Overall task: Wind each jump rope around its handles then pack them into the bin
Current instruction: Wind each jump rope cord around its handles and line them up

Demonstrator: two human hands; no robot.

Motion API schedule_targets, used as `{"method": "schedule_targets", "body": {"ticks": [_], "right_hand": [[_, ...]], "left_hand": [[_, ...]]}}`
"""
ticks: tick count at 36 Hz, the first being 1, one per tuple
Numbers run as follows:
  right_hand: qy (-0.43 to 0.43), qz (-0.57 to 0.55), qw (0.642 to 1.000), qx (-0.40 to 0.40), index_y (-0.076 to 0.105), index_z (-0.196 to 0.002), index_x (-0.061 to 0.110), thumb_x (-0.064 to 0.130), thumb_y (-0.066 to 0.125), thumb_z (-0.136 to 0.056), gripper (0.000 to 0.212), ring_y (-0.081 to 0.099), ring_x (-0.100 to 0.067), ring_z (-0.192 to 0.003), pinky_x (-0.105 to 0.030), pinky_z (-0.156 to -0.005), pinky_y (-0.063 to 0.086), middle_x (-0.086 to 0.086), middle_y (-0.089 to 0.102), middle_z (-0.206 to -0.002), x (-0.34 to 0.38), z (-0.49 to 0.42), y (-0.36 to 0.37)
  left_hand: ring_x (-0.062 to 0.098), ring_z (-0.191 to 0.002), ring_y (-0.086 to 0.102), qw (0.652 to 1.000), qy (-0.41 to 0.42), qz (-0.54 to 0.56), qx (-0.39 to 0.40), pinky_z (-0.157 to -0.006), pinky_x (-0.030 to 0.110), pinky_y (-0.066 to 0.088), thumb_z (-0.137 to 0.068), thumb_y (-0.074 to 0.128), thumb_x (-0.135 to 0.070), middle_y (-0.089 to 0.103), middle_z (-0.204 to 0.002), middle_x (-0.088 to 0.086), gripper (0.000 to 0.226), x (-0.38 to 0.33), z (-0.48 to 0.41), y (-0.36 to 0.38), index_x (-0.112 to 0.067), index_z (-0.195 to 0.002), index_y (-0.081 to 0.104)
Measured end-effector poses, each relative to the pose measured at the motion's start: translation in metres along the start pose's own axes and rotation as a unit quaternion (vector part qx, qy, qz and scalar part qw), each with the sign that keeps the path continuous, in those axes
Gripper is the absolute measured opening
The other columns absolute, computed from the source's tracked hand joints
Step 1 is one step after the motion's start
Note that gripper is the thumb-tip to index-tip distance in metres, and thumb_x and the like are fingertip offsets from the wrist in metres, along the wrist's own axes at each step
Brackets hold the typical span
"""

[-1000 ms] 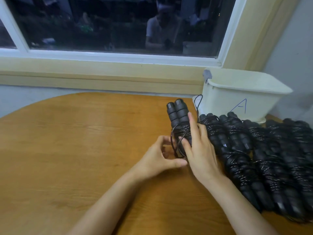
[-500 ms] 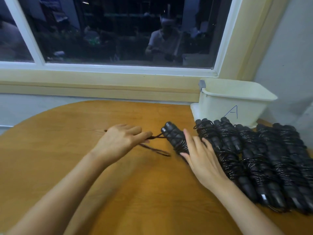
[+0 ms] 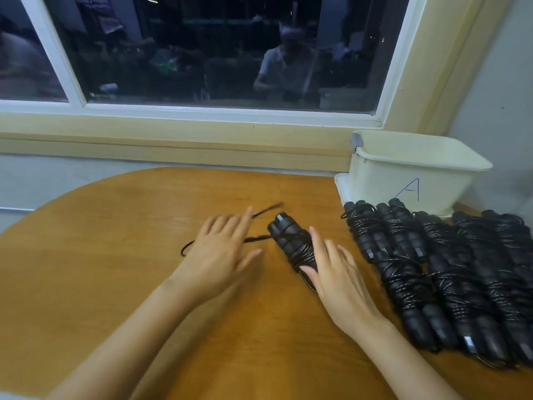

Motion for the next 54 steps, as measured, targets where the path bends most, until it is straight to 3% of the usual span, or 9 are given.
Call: {"method": "schedule_targets", "body": {"ticks": [4,9,15,21,27,36,43,50,54], "right_hand": [[0.059,-0.058,0.997,-0.001,0.034,-0.151,0.003,0.027,0.068,-0.090,0.074,0.064,-0.028,-0.103,-0.049,-0.093,0.054,-0.011,0.063,-0.113,0.002,-0.012,-0.006],[0.108,-0.068,0.992,-0.023,0.030,-0.153,0.008,0.033,0.057,-0.093,0.070,0.062,-0.027,-0.105,-0.044,-0.091,0.054,-0.010,0.060,-0.120,-0.016,-0.021,-0.008],[0.198,-0.242,0.949,-0.042,0.023,-0.157,0.023,0.033,0.052,-0.099,0.066,0.043,-0.018,-0.137,-0.029,-0.107,0.039,-0.002,0.038,-0.155,-0.031,-0.031,0.006],[0.240,-0.356,0.900,-0.073,0.028,-0.155,0.026,0.048,0.051,-0.097,0.066,0.042,-0.012,-0.139,-0.042,-0.114,0.039,0.002,0.045,-0.151,-0.040,-0.033,0.021],[0.243,-0.443,0.862,-0.049,0.031,-0.154,0.022,0.027,0.052,-0.100,0.058,0.043,0.018,-0.123,-0.004,-0.098,0.036,0.011,0.048,-0.143,-0.040,-0.029,0.030],[0.210,-0.367,0.904,-0.058,0.029,-0.155,0.023,0.046,0.044,-0.100,0.061,0.033,0.021,-0.121,0.002,-0.097,0.024,0.012,0.038,-0.142,-0.035,-0.023,0.034],[0.146,-0.295,0.936,-0.122,0.035,-0.153,0.021,0.012,0.047,-0.101,0.054,0.041,0.013,-0.126,0.001,-0.099,0.027,0.021,0.047,-0.138,-0.028,-0.019,0.026],[0.122,-0.263,0.956,-0.048,0.018,-0.158,0.020,0.042,0.036,-0.099,0.065,0.016,0.021,-0.133,0.003,-0.101,0.016,0.001,0.026,-0.162,-0.016,-0.022,0.029],[0.122,-0.210,0.970,-0.022,0.012,-0.159,0.019,0.072,0.042,-0.084,0.096,0.030,-0.004,-0.137,-0.017,-0.104,0.028,0.002,0.028,-0.159,-0.012,-0.022,0.028]], "left_hand": [[0.022,-0.083,0.069,0.999,-0.009,0.024,-0.045,-0.070,0.035,0.056,-0.099,0.027,-0.049,0.071,-0.099,0.006,0.066,-0.043,-0.025,-0.004,-0.002,-0.137,0.053],[0.016,-0.038,0.050,0.990,-0.050,0.092,-0.096,-0.038,0.024,0.031,-0.103,0.021,-0.052,0.055,-0.052,-0.005,0.066,-0.044,-0.031,0.013,-0.016,-0.095,0.075],[0.004,-0.058,0.051,0.928,-0.180,0.312,0.096,-0.060,0.024,0.038,-0.091,0.025,-0.062,0.054,-0.060,-0.014,0.065,-0.051,-0.047,0.045,-0.018,-0.099,0.072],[0.000,-0.082,0.063,0.769,-0.196,0.595,0.131,-0.071,0.014,0.047,-0.106,0.035,-0.025,0.069,-0.114,-0.009,0.036,-0.059,-0.062,0.057,-0.019,-0.134,0.058],[0.012,-0.113,0.065,0.649,-0.220,0.719,0.112,-0.091,0.020,0.050,-0.103,0.039,-0.019,0.071,-0.120,0.001,0.033,-0.059,-0.060,0.058,-0.011,-0.126,0.062],[0.013,-0.096,0.071,0.636,-0.259,0.726,0.038,-0.082,0.019,0.053,-0.098,0.049,-0.016,0.076,-0.101,0.005,0.027,-0.055,-0.048,0.054,-0.002,-0.108,0.070],[0.007,-0.090,0.072,0.629,-0.294,0.720,-0.005,-0.075,0.014,0.052,-0.086,0.066,-0.010,0.077,-0.093,-0.003,0.016,-0.052,-0.043,0.048,-0.011,-0.101,0.073],[0.007,-0.085,0.073,0.649,-0.309,0.694,-0.043,-0.074,0.015,0.053,-0.071,0.072,-0.028,0.077,-0.088,-0.003,0.032,-0.049,-0.042,0.042,-0.010,-0.096,0.074],[0.007,-0.080,0.073,0.636,-0.317,0.702,-0.051,-0.068,0.013,0.052,-0.067,0.074,-0.026,0.077,-0.082,-0.004,0.031,-0.051,-0.041,0.041,-0.009,-0.093,0.073]]}}
Point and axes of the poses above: each hand's wrist, its own z-axis away from the middle knuckle, its own y-axis out of the palm, x = y × z, the point moved 4 cm from there along -z, towards the middle knuckle
